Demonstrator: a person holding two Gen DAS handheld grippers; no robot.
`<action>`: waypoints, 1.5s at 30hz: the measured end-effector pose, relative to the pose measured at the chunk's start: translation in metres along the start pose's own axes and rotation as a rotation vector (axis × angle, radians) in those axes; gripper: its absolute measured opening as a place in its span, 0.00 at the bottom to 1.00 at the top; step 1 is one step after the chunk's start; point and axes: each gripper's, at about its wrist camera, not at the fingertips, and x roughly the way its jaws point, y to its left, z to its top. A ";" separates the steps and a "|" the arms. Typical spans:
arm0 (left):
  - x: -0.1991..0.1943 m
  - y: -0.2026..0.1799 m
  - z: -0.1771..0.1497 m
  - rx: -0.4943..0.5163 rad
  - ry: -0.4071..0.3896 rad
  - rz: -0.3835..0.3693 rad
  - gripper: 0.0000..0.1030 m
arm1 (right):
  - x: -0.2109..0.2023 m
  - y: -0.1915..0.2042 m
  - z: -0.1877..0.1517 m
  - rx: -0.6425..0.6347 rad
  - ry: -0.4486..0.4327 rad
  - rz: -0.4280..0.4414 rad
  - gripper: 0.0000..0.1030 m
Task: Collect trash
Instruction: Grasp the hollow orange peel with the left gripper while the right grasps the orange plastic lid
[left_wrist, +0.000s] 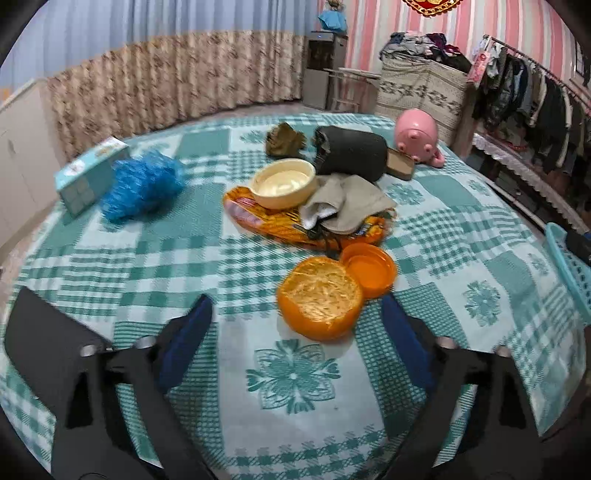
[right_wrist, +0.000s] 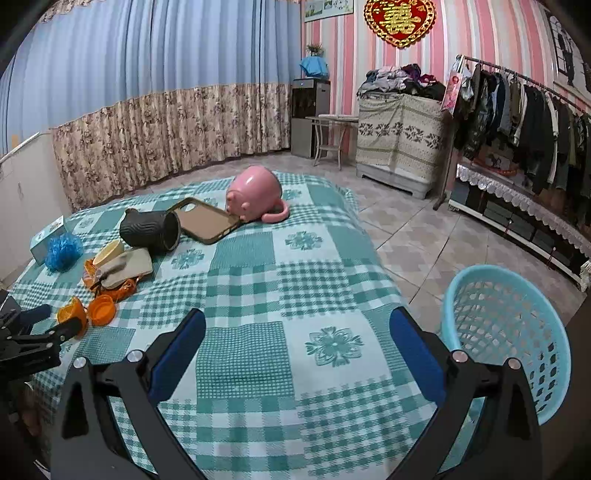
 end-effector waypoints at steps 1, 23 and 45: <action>0.002 0.000 0.000 -0.002 0.008 -0.012 0.67 | 0.002 0.002 0.000 0.003 0.007 0.007 0.95; -0.048 0.094 0.014 -0.041 -0.151 0.165 0.37 | 0.041 0.143 -0.018 -0.097 0.103 0.281 0.95; -0.049 0.137 0.007 -0.113 -0.142 0.223 0.37 | 0.064 0.179 -0.017 -0.166 0.236 0.454 0.36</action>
